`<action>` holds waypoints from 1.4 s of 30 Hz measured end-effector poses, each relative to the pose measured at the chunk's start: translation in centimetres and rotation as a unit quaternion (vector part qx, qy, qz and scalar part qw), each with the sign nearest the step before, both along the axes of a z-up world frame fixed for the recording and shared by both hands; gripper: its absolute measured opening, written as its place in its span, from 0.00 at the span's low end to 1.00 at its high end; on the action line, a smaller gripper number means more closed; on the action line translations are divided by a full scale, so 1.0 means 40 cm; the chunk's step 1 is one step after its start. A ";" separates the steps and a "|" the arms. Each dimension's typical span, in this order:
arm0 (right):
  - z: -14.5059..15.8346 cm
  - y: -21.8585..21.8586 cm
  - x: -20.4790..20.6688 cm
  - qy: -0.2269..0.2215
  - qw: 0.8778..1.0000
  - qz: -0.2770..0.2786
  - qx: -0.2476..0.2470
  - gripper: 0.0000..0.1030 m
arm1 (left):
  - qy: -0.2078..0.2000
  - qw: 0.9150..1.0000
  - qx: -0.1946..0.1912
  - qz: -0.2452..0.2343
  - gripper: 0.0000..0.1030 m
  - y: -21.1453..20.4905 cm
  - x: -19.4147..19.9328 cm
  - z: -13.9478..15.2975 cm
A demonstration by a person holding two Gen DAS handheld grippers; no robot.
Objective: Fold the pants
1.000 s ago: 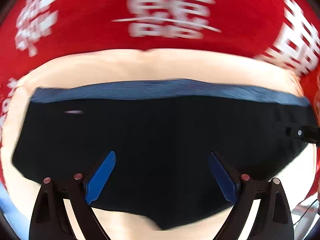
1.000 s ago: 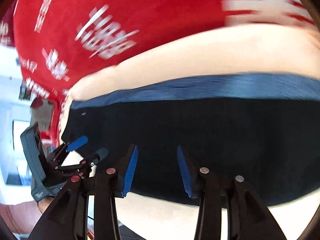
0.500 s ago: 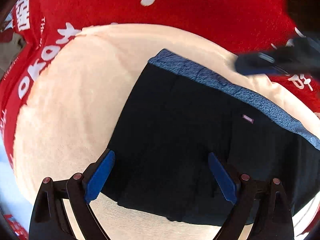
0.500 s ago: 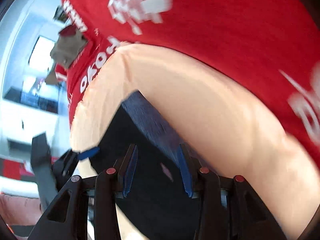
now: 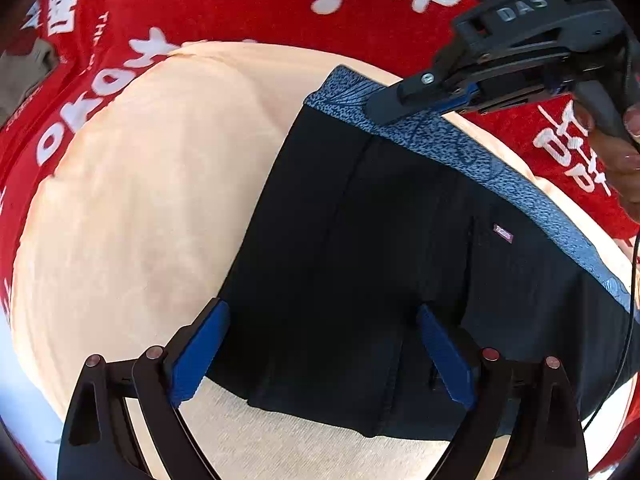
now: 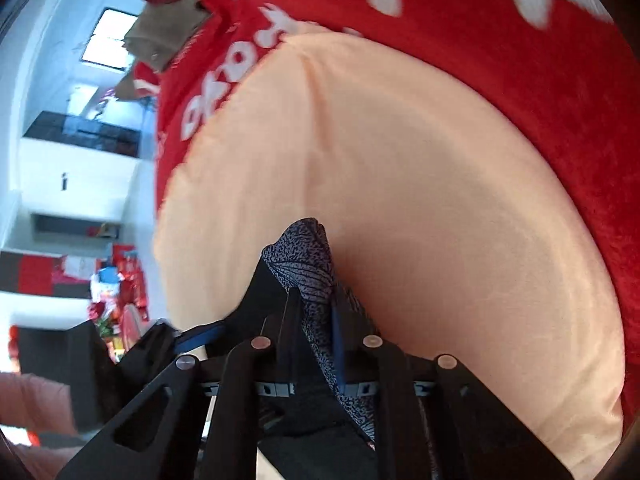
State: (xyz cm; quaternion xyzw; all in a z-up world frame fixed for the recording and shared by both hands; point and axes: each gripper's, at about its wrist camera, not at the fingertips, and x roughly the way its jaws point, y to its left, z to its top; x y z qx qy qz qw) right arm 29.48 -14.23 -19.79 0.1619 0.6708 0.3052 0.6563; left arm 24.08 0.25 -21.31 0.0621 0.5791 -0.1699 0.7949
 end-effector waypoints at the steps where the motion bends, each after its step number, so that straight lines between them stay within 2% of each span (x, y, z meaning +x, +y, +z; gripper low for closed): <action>1: 0.002 0.008 0.001 -0.002 1.000 0.006 0.001 0.14 | 0.002 1.000 0.003 0.007 0.92 0.009 0.000 0.001; 4: -0.026 0.025 0.007 -0.001 1.000 0.006 -0.007 0.14 | 0.001 1.000 0.011 0.007 0.92 0.017 0.001 0.000; 7: -0.040 0.004 0.001 -0.002 0.999 -0.036 -0.001 0.14 | -0.007 1.000 0.022 0.002 0.92 0.007 0.000 0.011; 9: -0.035 -0.021 -0.010 -0.007 0.998 -0.058 -0.013 0.14 | -0.016 0.999 0.030 -0.012 0.92 -0.010 -0.003 0.013; 10: -0.032 -0.028 -0.013 -0.010 0.998 -0.062 -0.025 0.17 | -0.016 0.999 0.035 -0.016 0.92 -0.017 -0.004 0.006; 13: -0.017 -0.008 -0.009 -0.029 0.998 -0.023 -0.042 0.20 | -0.012 0.999 0.036 -0.011 0.92 -0.019 -0.004 -0.007; 15: -0.024 0.024 -0.005 -0.037 0.997 0.014 -0.073 0.21 | -0.016 0.999 0.036 -0.015 0.92 -0.019 -0.007 -0.009; 17: -0.036 0.032 0.000 -0.029 0.996 0.016 -0.085 0.16 | -0.015 0.999 0.038 -0.016 0.92 -0.019 -0.009 -0.006; 19: -0.008 0.034 -0.010 -0.046 0.996 0.015 -0.069 0.08 | -0.011 0.999 0.036 -0.009 0.92 -0.015 -0.010 0.006; 21: 0.056 0.031 -0.040 -0.073 0.996 0.031 -0.030 0.08 | -0.009 1.000 0.021 0.005 0.92 -0.002 -0.016 0.026; 23: 0.079 0.021 -0.041 -0.072 0.997 0.029 -0.017 0.07 | -0.018 1.000 0.019 0.011 0.92 0.004 -0.020 0.037; 25: 0.057 0.013 -0.015 -0.065 0.997 0.015 -0.036 0.08 | -0.019 0.999 0.036 0.009 0.92 -0.003 -0.012 0.022; 27: -0.011 0.026 0.014 -0.045 0.996 0.018 -0.070 0.08 | -0.017 0.999 0.045 0.009 0.92 -0.006 0.007 -0.001; 28: -0.050 0.037 0.019 -0.035 0.995 0.021 -0.086 0.11 | -0.018 0.999 0.043 0.008 0.92 -0.005 0.011 -0.006; 30: -0.082 0.028 0.028 -0.035 0.995 -0.016 -0.089 0.15 | -0.018 0.999 0.044 -0.001 0.92 -0.006 0.019 -0.008; 32: -0.055 -0.012 0.020 -0.030 0.995 -0.075 -0.065 0.22 | -0.017 0.999 0.048 -0.007 0.92 -0.006 0.015 0.003; 34: -0.013 -0.047 -0.007 -0.038 0.993 -0.090 -0.070 0.34 | -0.012 0.998 0.053 -0.016 0.92 -0.013 0.013 0.018; 38: 0.069 -0.154 -0.112 -0.055 0.987 -0.123 -0.090 0.34 | -0.009 0.999 0.021 -0.035 0.92 -0.061 0.019 0.061; 40: 0.093 -0.222 -0.182 -0.043 0.982 -0.162 -0.090 0.34 | -0.012 0.999 0.011 -0.049 0.92 -0.099 0.017 0.074; 42: 0.102 -0.302 -0.285 -0.011 0.971 -0.225 -0.078 0.34 | -0.004 0.997 0.006 -0.073 0.92 -0.143 0.007 0.075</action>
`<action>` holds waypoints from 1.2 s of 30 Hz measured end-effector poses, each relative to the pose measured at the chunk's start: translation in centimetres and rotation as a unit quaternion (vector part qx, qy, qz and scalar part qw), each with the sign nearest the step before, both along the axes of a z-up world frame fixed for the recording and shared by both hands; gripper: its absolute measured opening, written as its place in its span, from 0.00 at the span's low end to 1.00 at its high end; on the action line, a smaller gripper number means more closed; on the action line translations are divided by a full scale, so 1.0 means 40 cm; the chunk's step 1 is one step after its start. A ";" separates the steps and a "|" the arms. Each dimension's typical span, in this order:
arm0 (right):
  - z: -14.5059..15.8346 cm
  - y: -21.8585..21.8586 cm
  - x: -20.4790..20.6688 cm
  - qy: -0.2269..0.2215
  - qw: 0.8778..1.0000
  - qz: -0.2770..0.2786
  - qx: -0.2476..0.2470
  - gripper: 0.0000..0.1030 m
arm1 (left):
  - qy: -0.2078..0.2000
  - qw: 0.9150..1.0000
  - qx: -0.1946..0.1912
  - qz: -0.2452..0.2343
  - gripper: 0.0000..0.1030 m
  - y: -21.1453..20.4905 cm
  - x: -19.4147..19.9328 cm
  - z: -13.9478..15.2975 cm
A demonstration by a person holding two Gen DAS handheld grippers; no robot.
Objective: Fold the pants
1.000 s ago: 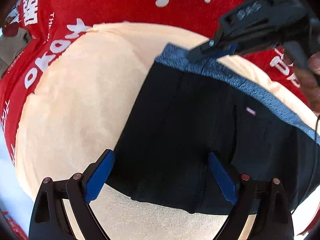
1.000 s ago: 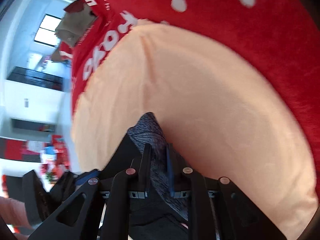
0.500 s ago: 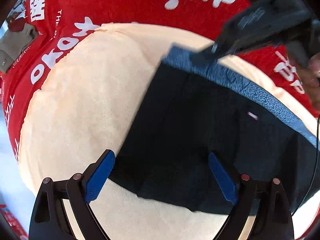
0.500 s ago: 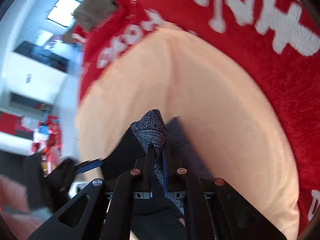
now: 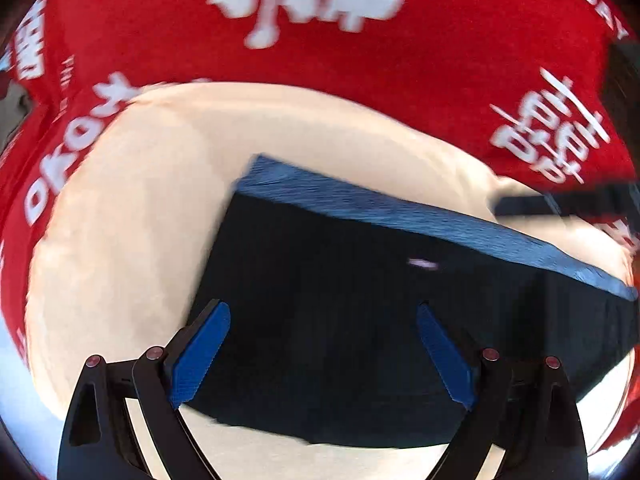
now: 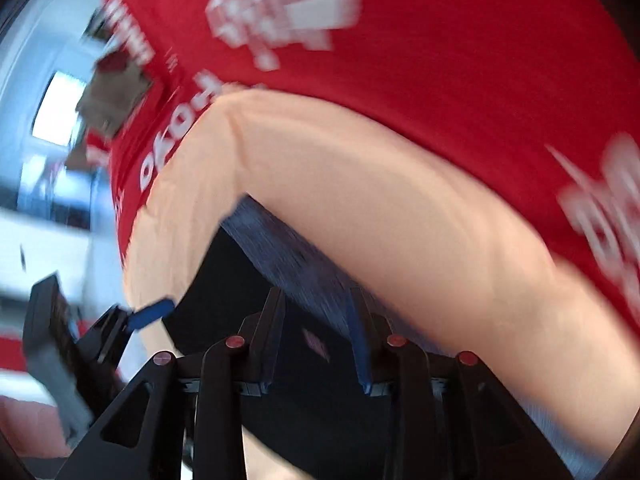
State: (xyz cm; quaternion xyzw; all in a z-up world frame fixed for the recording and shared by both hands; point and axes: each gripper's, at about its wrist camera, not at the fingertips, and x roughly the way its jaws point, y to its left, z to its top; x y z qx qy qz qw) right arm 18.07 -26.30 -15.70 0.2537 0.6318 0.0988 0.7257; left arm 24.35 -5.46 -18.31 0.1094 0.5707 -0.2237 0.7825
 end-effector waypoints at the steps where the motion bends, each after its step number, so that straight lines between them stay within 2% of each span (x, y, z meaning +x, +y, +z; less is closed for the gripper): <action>1: 0.002 -0.031 -0.057 0.012 0.999 -0.031 0.008 0.34 | 0.004 1.000 0.000 -0.010 0.92 -0.019 -0.006 -0.002; 4: 0.000 -0.081 -0.207 0.036 0.994 -0.097 0.026 0.34 | 0.021 0.998 0.010 -0.051 0.92 -0.080 -0.050 -0.013; 6: -0.004 -0.101 -0.326 0.053 0.987 -0.145 0.049 0.34 | 0.026 0.997 0.018 -0.069 0.92 -0.104 -0.073 -0.019; 9: -0.023 -0.106 -0.503 0.075 0.969 -0.215 0.093 0.34 | 0.038 0.995 0.023 -0.088 0.92 -0.159 -0.116 -0.020; 12: -0.052 -0.104 -0.611 0.089 0.955 -0.259 0.114 0.34 | 0.043 0.992 0.028 -0.113 0.92 -0.227 -0.147 -0.035; 13: -0.069 -0.110 -0.652 0.093 0.946 -0.283 0.125 0.34 | 0.044 0.992 0.028 -0.118 0.92 -0.244 -0.156 -0.038; 17: -0.095 -0.143 -0.717 0.058 0.925 -0.341 0.156 0.34 | 0.046 0.990 0.024 -0.133 0.92 -0.307 -0.176 -0.060; 21: -0.135 -0.179 -0.737 0.034 0.898 -0.393 0.196 0.34 | 0.043 0.988 0.049 -0.140 0.92 -0.330 -0.181 -0.113; 28: -0.207 -0.208 -0.763 0.026 0.839 -0.468 0.277 0.34 | 0.016 0.980 0.068 -0.188 0.98 -0.354 -0.223 -0.146; 29: -0.206 -0.217 -0.768 0.025 0.838 -0.470 0.277 0.33 | 0.020 0.980 0.068 -0.187 0.98 -0.357 -0.223 -0.144; 31: -0.176 -0.232 -0.748 0.004 0.854 -0.456 0.252 0.08 | 0.039 0.982 0.053 -0.178 0.98 -0.352 -0.216 -0.130; 34: -0.105 -0.234 -0.748 -0.039 0.878 -0.420 0.228 0.08 | 0.065 0.983 0.023 -0.171 0.98 -0.334 -0.230 -0.103; 36: -0.073 -0.215 -0.755 -0.045 0.891 -0.403 0.206 0.08 | 0.060 0.978 0.032 -0.195 0.98 -0.326 -0.268 -0.098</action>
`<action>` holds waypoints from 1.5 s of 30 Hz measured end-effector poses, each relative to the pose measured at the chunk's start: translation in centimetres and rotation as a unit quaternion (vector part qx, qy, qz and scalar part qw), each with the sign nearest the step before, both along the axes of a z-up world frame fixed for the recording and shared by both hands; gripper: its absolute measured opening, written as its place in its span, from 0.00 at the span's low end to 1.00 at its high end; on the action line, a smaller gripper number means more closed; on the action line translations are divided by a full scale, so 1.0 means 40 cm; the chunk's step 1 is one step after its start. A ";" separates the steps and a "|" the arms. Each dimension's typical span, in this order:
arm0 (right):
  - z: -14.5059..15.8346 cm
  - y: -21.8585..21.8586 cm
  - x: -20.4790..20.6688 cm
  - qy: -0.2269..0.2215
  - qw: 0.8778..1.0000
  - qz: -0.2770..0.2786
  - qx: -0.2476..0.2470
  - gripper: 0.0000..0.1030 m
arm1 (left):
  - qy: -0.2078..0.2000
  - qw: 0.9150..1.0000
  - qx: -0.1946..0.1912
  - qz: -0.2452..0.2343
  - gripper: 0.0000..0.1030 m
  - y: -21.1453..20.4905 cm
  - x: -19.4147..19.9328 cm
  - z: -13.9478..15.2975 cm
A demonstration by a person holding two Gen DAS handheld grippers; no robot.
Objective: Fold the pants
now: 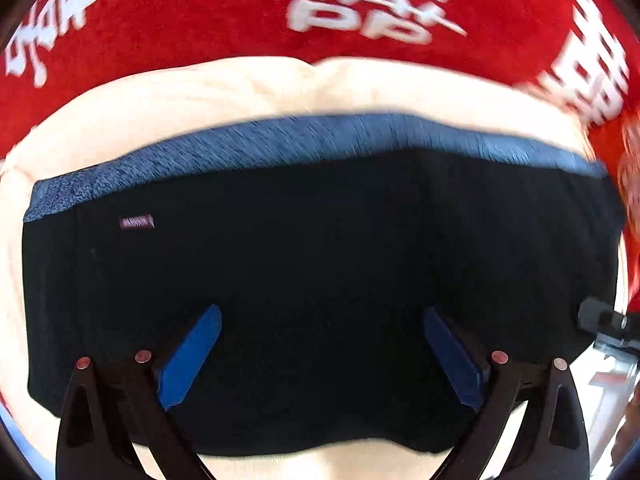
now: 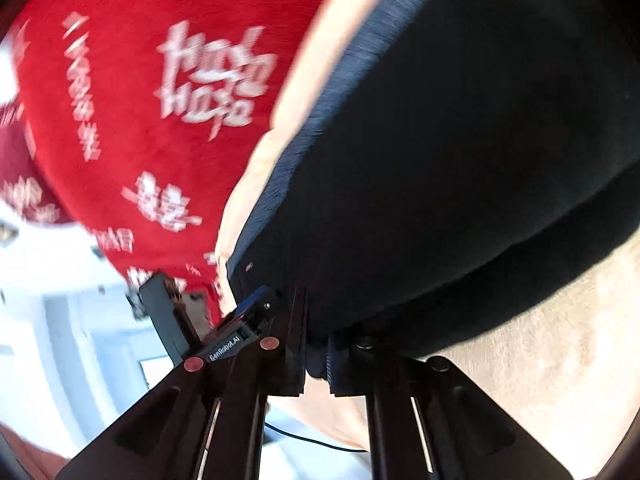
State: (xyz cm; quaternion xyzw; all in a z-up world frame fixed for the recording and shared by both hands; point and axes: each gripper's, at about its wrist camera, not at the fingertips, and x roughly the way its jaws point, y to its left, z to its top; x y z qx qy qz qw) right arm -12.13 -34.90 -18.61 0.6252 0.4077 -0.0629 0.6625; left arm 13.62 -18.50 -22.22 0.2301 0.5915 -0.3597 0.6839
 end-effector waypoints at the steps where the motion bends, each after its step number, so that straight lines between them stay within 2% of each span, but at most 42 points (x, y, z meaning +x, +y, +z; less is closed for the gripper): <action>1: 0.000 0.015 -0.012 0.015 1.000 0.008 -0.014 0.08 | -0.010 1.000 0.009 -0.020 0.98 0.000 -0.027 -0.008; 3: -0.030 0.033 -0.018 0.055 0.998 0.020 -0.033 0.08 | -0.028 0.998 0.037 -0.049 0.98 0.005 -0.071 -0.044; 5: -0.073 0.041 -0.022 0.076 0.996 0.027 -0.045 0.08 | -0.062 0.996 0.029 -0.063 0.99 0.012 -0.099 -0.050; 8: -0.074 0.034 -0.029 0.067 0.997 0.023 -0.038 0.06 | -0.056 0.996 0.030 -0.056 0.99 0.015 -0.099 -0.050; 12: -0.028 0.013 -0.059 0.081 0.995 0.029 -0.042 0.19 | -0.041 0.997 0.049 -0.034 0.98 -0.008 -0.072 -0.032; 15: 0.023 -0.054 -0.101 0.091 0.993 -0.002 -0.068 0.32 | -0.051 0.998 0.023 -0.022 0.98 -0.045 -0.072 0.016; 17: 0.042 -0.106 -0.154 0.097 0.991 -0.034 -0.083 0.35 | -0.060 0.998 0.005 -0.026 0.98 -0.095 -0.085 0.036; 20: 0.052 -0.194 -0.228 0.126 0.982 -0.096 -0.100 0.35 | -0.066 0.997 0.010 -0.033 0.98 -0.162 -0.100 0.017; 22: 0.040 -0.233 -0.275 0.140 0.976 -0.140 -0.087 0.35 | -0.065 0.997 0.024 -0.031 0.98 -0.183 -0.109 -0.017; 24: 0.005 -0.269 -0.330 0.141 0.969 -0.198 -0.049 0.33 | -0.062 0.998 0.026 -0.017 0.99 -0.206 -0.093 -0.037; 25: -0.003 -0.277 -0.338 0.136 0.968 -0.209 -0.038 0.18 | -0.056 0.998 0.019 -0.004 0.99 -0.200 -0.088 -0.039; 26: -0.008 -0.285 -0.342 0.133 0.967 -0.215 -0.031 0.09 | -0.049 0.999 0.018 0.001 0.99 -0.196 -0.083 -0.040; 28: 0.008 -0.290 -0.330 0.125 0.970 -0.201 -0.050 0.07 | -0.047 0.999 0.019 0.003 1.00 -0.186 -0.081 -0.038; 30: 0.019 -0.299 -0.329 0.142 0.970 -0.178 -0.087 0.07 | -0.054 0.998 0.022 -0.002 1.00 -0.188 -0.081 -0.038; 34: 0.005 -0.337 -0.354 0.159 0.967 -0.175 -0.098 0.07 | -0.071 0.997 0.031 -0.013 1.00 -0.205 -0.086 -0.041; 36: 0.026 -0.344 -0.336 0.173 0.967 -0.140 -0.126 0.07 | -0.070 0.997 0.038 -0.009 1.00 -0.221 -0.086 -0.041; 38: 0.044 -0.339 -0.321 0.194 0.961 -0.129 -0.147 0.08 | -0.073 0.996 0.054 -0.008 1.00 -0.250 -0.082 -0.032; 39: 0.060 -0.339 -0.325 0.207 0.956 -0.134 -0.157 0.14 | -0.076 0.995 0.059 -0.008 1.00 -0.263 -0.081 -0.026; 40: 0.077 -0.339 -0.330 0.218 0.951 -0.142 -0.168 0.15 | -0.082 0.995 0.065 -0.009 1.00 -0.275 -0.082 -0.017; 42: 0.108 -0.345 -0.342 0.230 0.941 -0.156 -0.192 0.16 | -0.081 0.995 0.057 -0.008 1.00 -0.293 -0.088 0.006; 45: 0.132 -0.354 -0.326 0.217 0.943 -0.143 -0.209 0.16 | -0.077 0.996 0.042 -0.006 1.00 -0.328 -0.092 0.035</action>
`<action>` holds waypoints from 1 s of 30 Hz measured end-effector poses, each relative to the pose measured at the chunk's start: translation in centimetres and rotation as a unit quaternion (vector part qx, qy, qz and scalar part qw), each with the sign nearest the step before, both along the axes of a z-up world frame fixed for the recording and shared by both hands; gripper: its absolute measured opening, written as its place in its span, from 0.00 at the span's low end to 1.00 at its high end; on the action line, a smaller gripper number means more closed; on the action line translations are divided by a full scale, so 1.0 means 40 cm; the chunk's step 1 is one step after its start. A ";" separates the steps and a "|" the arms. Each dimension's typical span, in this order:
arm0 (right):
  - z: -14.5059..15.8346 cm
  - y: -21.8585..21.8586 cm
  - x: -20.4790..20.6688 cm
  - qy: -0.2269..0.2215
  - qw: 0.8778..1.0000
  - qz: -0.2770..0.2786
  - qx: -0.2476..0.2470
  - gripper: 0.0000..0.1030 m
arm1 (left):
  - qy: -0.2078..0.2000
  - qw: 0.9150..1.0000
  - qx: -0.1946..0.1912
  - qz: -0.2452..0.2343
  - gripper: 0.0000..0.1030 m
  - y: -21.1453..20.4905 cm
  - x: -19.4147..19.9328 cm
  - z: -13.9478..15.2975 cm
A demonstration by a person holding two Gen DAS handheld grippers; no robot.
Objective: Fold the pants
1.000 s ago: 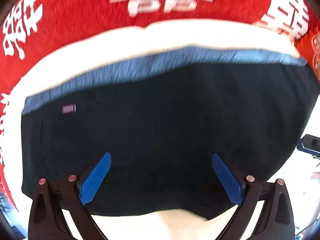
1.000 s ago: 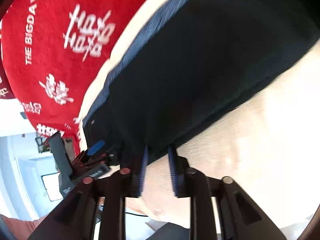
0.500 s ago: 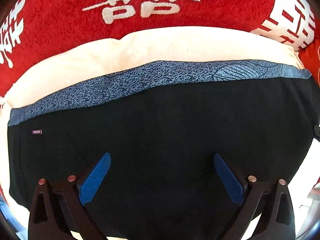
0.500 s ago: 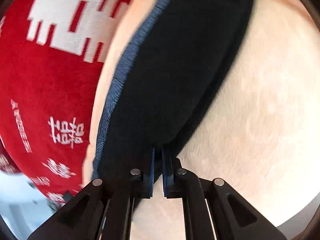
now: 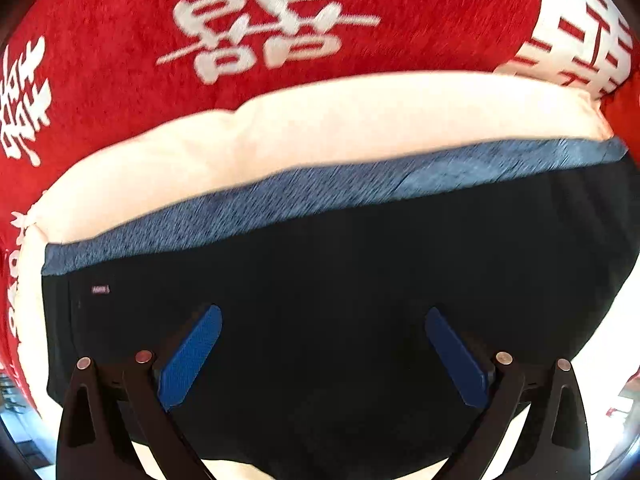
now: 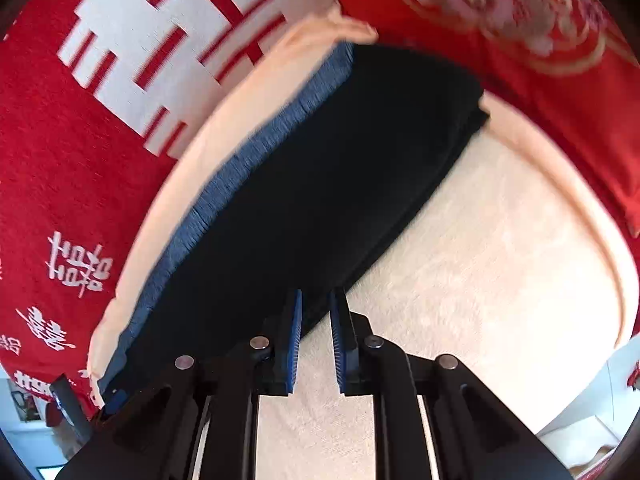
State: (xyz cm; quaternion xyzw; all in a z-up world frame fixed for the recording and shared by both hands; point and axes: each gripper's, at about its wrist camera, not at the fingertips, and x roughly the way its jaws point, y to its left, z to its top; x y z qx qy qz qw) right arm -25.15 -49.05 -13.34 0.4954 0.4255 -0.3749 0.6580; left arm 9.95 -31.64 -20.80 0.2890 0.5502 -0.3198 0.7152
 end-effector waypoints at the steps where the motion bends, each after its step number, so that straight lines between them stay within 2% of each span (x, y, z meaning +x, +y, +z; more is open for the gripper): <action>1: 0.002 -0.007 0.010 -0.004 1.000 0.019 -0.001 0.16 | 0.001 1.000 -0.002 -0.001 1.00 -0.017 -0.003 0.007; 4: -0.003 -0.020 0.074 -0.029 0.995 0.094 -0.001 0.16 | 0.001 1.000 -0.018 -0.002 1.00 -0.103 0.003 0.013; 6: -0.021 -0.027 0.170 -0.048 0.987 0.150 0.008 0.16 | -0.001 1.000 -0.026 0.010 1.00 -0.150 0.009 0.012; 9: -0.052 -0.054 0.246 -0.049 0.978 0.203 0.006 0.16 | 0.013 0.999 -0.039 0.033 1.00 -0.193 0.014 0.003; 11: -0.070 -0.064 0.265 -0.041 0.975 0.218 0.003 0.16 | 0.014 0.999 -0.033 0.039 1.00 -0.227 0.006 -0.025; 13: -0.092 -0.089 0.271 -0.025 0.976 0.218 0.003 0.16 | 0.019 0.999 -0.005 0.040 1.00 -0.251 -0.006 -0.066; 15: -0.106 -0.122 0.234 -0.012 0.979 0.205 0.002 0.16 | 0.011 0.999 -0.018 0.045 1.00 -0.250 -0.011 -0.071; 18: -0.109 -0.199 0.160 -0.019 0.985 0.170 -0.014 0.15 | 0.003 0.999 -0.026 0.040 1.00 -0.233 -0.039 -0.061; 22: -0.097 -0.278 0.094 0.010 0.990 0.132 -0.054 0.15 | -0.006 0.999 -0.021 0.033 1.00 -0.223 -0.062 -0.054; 23: -0.094 -0.291 0.086 0.013 0.991 0.119 -0.056 0.15 | -0.006 0.999 -0.019 0.034 1.00 -0.202 -0.100 -0.034; 25: -0.082 -0.309 0.051 0.005 0.995 0.086 -0.044 0.15 | -0.006 0.999 -0.014 0.038 1.00 -0.206 -0.108 -0.028; 26: -0.078 -0.311 0.036 0.001 0.996 0.077 -0.037 0.17 | -0.007 0.999 -0.011 0.040 1.00 -0.210 -0.112 -0.028; 30: -0.048 -0.277 -0.030 -0.008 0.998 0.069 -0.013 0.38 | -0.017 0.999 -0.002 0.041 1.00 -0.223 -0.130 -0.025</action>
